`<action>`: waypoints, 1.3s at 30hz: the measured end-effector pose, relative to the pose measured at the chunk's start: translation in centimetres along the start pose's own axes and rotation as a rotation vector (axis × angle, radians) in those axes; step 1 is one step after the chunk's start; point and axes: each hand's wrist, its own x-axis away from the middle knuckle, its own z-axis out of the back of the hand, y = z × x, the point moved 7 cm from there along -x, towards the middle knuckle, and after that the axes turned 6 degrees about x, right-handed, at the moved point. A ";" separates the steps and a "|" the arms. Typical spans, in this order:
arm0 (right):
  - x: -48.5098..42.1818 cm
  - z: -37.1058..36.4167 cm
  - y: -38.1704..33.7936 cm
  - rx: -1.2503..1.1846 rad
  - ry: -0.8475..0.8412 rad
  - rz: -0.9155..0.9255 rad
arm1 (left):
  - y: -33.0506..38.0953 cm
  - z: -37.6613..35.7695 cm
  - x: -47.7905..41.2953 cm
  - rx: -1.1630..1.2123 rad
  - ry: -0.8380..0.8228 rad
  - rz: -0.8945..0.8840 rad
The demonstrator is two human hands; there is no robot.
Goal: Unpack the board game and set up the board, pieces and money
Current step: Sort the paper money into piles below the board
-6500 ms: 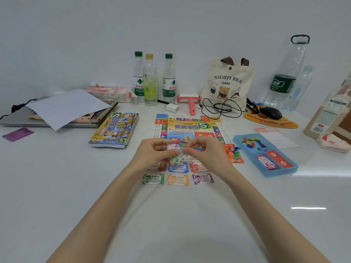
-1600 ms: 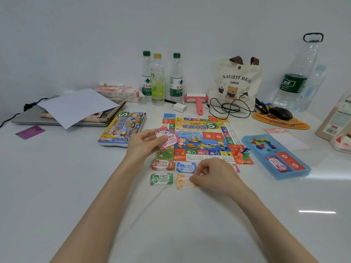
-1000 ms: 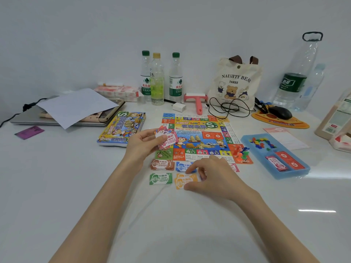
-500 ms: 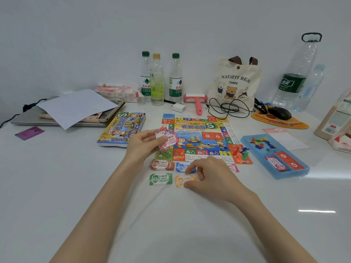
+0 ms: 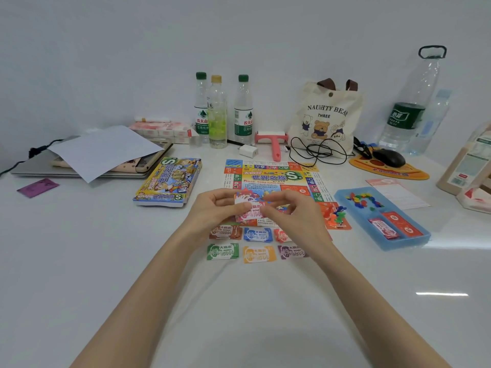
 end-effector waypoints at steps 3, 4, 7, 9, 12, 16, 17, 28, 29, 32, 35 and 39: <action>-0.1 0.0 0.8 -0.043 0.004 -0.043 | -0.2 -0.5 0.1 -0.035 -0.021 0.000; -0.2 -0.1 1.2 -0.078 -0.009 -0.065 | -0.2 -0.6 0.1 -0.042 -0.028 0.002; -0.3 -0.1 2.0 -0.165 -0.048 -0.117 | -0.4 -0.9 0.1 -0.033 -0.053 0.011; -0.2 0.0 2.2 -0.187 -0.075 -0.135 | -0.5 -1.0 0.1 -0.025 -0.060 0.017; -0.1 0.2 2.2 -0.201 -0.105 -0.136 | -0.7 -0.9 0.1 -0.011 -0.040 0.034; -0.1 0.9 2.8 -0.266 -0.104 -0.168 | -0.7 -0.9 0.0 0.039 -0.010 0.035; -0.1 1.1 3.1 -0.281 -0.103 -0.181 | -0.7 -1.0 0.0 0.058 -0.007 0.033; -0.1 6.2 8.3 0.073 0.015 -0.221 | -0.8 -2.1 0.5 0.130 0.068 0.010; -0.1 6.4 8.7 0.117 0.008 -0.225 | -0.8 -2.4 0.6 0.134 0.058 0.012; 0.0 6.3 9.8 0.191 -0.024 -0.250 | -0.9 -3.1 0.8 0.139 0.022 0.030; 0.1 6.4 10.2 0.219 -0.021 -0.251 | -1.1 -3.3 0.9 0.149 0.018 0.048; 0.1 6.2 10.3 0.260 -0.018 -0.237 | -1.0 -3.3 1.0 0.178 0.028 0.052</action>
